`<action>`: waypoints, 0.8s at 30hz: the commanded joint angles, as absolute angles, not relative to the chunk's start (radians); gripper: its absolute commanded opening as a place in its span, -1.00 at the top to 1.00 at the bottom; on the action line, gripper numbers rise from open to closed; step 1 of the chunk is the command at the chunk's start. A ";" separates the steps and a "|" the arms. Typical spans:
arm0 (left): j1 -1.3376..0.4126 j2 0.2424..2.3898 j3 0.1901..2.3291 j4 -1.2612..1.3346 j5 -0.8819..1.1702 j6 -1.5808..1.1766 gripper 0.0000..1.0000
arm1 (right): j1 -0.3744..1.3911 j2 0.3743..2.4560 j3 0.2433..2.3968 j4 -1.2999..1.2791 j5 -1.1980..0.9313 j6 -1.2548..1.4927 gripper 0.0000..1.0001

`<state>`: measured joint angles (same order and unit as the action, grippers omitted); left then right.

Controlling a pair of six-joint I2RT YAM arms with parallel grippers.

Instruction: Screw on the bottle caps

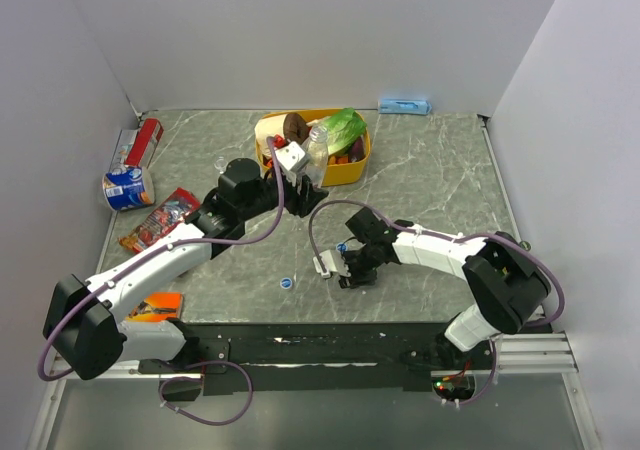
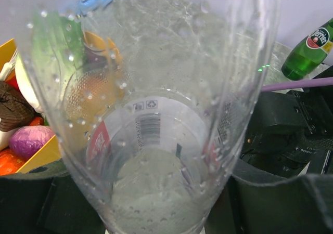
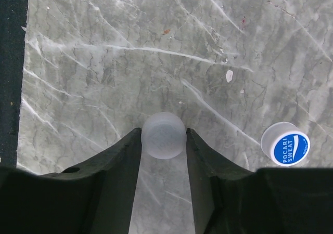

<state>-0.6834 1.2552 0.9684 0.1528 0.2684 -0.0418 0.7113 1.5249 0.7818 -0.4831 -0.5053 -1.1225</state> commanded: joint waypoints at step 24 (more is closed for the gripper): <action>-0.853 1.402 0.913 0.107 0.460 0.390 0.98 | 0.465 0.945 1.383 -1.123 -0.555 -0.755 0.40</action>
